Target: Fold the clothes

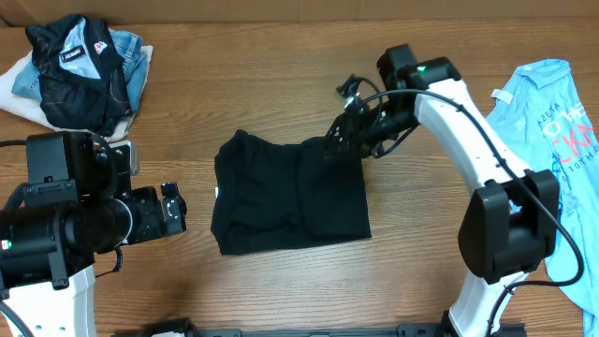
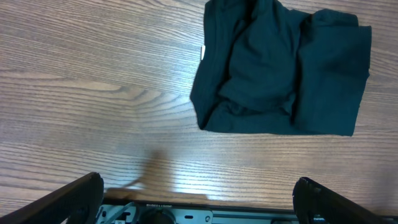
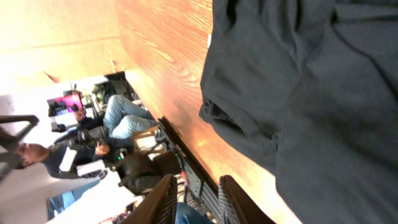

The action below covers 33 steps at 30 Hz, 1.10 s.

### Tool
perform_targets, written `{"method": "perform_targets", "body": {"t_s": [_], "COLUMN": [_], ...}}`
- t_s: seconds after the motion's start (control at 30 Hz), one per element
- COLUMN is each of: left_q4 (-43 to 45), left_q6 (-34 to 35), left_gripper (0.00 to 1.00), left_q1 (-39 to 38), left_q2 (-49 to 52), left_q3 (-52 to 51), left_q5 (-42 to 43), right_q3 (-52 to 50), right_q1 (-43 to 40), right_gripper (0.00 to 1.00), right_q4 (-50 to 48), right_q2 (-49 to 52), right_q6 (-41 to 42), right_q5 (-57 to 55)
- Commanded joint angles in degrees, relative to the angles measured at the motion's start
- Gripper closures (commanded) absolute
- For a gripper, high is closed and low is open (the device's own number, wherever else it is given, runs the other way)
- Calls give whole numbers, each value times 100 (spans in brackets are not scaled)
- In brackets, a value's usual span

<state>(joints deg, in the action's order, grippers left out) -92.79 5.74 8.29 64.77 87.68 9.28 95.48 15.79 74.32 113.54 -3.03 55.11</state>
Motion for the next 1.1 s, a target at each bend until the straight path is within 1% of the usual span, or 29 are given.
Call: {"method": "perform_targets", "body": {"t_s": [0.0,0.1,0.2,0.23,0.3,0.4,0.47,0.53,0.57,0.6,0.67,0.77,0.8,0.9,0.97,1.03,1.07], "left_q4": [17,7,7,7,7,7,4,4,4,4,4,31,79,170,219,337,385], "left_q6": [-109,-109,-107,-109,-107,-107,-107,-107,-107,-107,-107,-107,-105,-105,-107,-107,-107], "left_gripper": [0,0,0,0,0,0,0,0,0,0,0,0,0,0,0,0,0], "left_q1": [26,26,26,26,26,26,26,26,26,26,26,26,26,26,26,26,26], "left_q2": [9,9,9,9,9,9,9,9,9,9,9,9,11,28,59,164,210], "left_q3": [-31,-31,-31,-31,-31,-31,-31,-31,-31,-31,-31,-31,-31,-33,-33,-61,-94], "left_q5": [87,85,87,85,87,87,87,87,87,87,87,90,109,184,289,323,326], "right_q3": [-643,-1373,-2194,-2774,-3270,-3786,-3915,-3893,-3842,-3783,-3600,-3156,-2756,-2085,-1615,-986,-820], "right_q1": [192,227,225,225,214,208,203,173,142,111,24,-122,-195,-262,-278,-275,-275], "right_gripper": [73,72,67,61,56,54,55,66,73,78,82,82,80,65,41,11,4], "right_q4": [-251,-776,-1484,-2162,-2796,-3491,-3711,-3794,-3781,-3742,-3578,-3053,-2579,-1823,-1344,-756,-597], "right_q2": [138,138,140,140,140,140,140,136,133,125,63,-175,-402,-715,-857,-935,-940], "right_q6": [-302,-262,4,409,831,1191,1386,1554,1582,1604,1620,1515,1366,1349,1349,1349,1349], "right_q5": [120,363,595,603,605,603,588,584,586,584,584,439,116,-684,-1231,-1860,-2033]}}
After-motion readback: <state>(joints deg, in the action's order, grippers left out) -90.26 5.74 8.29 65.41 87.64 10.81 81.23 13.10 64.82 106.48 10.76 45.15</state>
